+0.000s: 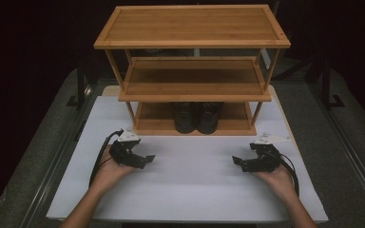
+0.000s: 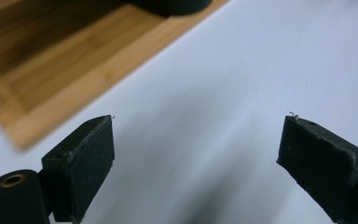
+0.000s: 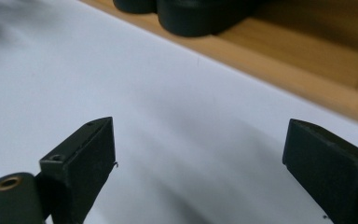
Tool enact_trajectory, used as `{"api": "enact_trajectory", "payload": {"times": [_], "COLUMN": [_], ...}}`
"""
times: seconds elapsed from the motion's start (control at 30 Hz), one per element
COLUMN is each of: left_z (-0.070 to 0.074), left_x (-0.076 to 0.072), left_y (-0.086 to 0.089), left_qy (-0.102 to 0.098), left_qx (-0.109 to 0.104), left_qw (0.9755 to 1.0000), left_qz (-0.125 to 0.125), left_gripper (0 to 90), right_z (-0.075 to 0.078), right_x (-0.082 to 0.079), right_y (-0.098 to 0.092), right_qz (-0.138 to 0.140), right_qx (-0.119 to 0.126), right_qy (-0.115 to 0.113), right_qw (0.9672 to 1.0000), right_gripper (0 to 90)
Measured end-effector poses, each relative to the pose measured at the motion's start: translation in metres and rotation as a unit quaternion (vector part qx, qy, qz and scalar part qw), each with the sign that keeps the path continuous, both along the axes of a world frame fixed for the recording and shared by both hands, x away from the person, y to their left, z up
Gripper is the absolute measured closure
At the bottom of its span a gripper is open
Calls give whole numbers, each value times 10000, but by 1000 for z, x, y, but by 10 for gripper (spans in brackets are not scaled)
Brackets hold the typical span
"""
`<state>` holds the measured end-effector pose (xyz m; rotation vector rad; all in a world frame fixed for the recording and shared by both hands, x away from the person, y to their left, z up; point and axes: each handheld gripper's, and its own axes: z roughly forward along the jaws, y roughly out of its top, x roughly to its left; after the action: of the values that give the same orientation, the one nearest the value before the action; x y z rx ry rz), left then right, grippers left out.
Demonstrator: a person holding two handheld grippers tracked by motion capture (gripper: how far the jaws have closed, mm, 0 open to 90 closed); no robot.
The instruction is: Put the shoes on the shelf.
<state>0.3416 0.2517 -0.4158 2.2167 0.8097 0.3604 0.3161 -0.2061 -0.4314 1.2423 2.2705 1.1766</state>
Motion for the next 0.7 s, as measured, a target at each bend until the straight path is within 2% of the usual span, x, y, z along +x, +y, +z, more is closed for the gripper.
{"api": "enact_trajectory", "payload": {"times": [0.27,0.6,0.7], "left_z": [-9,-21,-25], "left_x": [-33,-58,-64], "left_y": [34,61,67], "left_qy": [19,138,144], "left_qx": [172,327,287], "left_qw": [9996,9984,9981], "left_qz": [213,436,521], "left_gripper": [100,73,69], "right_z": [-10,-19,-22], "right_x": [-28,-54,-61], "right_y": [-19,-38,-41], "right_qz": [-178,-347,-447], "right_qx": [-123,-310,-493], "right_qy": [190,208,228], "right_qw": [9996,9987,9975], "right_gripper": [89,80,80]}}
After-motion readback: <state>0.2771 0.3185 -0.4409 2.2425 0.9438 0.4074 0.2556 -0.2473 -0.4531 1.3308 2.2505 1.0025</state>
